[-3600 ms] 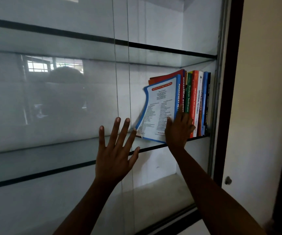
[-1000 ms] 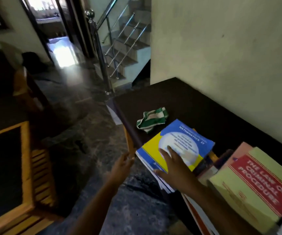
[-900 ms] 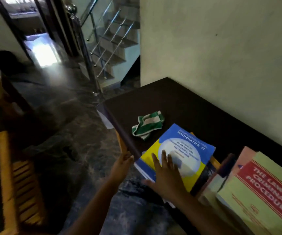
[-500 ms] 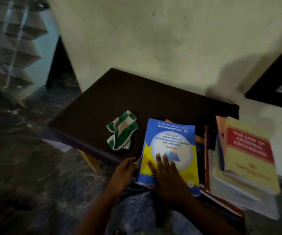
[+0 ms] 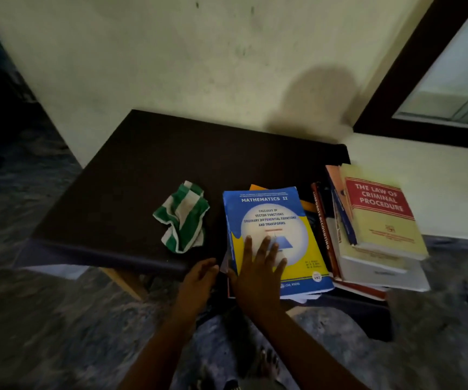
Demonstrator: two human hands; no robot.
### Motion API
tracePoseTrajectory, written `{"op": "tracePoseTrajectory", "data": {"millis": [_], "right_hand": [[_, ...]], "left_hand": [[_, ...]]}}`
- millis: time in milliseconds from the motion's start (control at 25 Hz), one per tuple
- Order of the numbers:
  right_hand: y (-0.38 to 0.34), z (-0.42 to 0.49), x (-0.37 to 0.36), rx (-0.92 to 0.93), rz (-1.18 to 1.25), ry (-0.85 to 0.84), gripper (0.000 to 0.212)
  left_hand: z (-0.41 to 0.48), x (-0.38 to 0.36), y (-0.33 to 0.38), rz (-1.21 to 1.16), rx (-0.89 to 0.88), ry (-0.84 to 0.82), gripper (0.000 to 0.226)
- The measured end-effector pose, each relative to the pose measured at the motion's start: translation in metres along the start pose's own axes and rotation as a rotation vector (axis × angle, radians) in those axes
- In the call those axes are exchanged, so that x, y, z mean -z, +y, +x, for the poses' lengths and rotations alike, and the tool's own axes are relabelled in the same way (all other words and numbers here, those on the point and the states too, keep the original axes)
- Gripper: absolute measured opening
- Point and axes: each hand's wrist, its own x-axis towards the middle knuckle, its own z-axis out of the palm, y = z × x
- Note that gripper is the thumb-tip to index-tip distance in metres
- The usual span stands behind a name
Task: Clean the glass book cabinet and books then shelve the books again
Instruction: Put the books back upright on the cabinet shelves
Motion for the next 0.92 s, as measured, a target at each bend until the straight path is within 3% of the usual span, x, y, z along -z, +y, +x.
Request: {"op": "tracePoseTrajectory", "data": {"millis": [80, 200, 360, 480, 640, 760, 920], "right_hand": [[0.001, -0.003, -0.005, 0.035, 0.004, 0.022, 0.082], [0.000, -0.016, 0.011, 0.110, -0.022, 0.031, 0.043], [0.032, -0.023, 0.060, 0.099, 0.154, 0.123, 0.041], [0.066, -0.028, 0.095, 0.066, 0.499, 0.134, 0.042], [0.095, -0.032, 0.103, 0.008, 0.770, 0.142, 0.040], [0.105, -0.029, 0.100, -0.030, 0.891, 0.171, 0.045], [0.106, -0.030, 0.101, -0.061, 0.955, 0.173, 0.047]], "left_hand": [[0.001, -0.003, 0.000, 0.019, -0.014, -0.028, 0.013], [0.001, -0.009, -0.005, 0.124, -0.070, -0.061, 0.020], [0.001, -0.020, -0.004, 0.088, -0.058, -0.055, 0.014], [0.008, -0.027, -0.001, -0.009, 0.014, -0.077, 0.006], [0.012, -0.035, 0.028, -0.234, 0.224, -0.103, 0.030], [0.012, -0.051, 0.053, -0.302, 0.149, -0.175, 0.052], [0.013, -0.068, 0.080, -0.457, 0.209, -0.301, 0.040]]}}
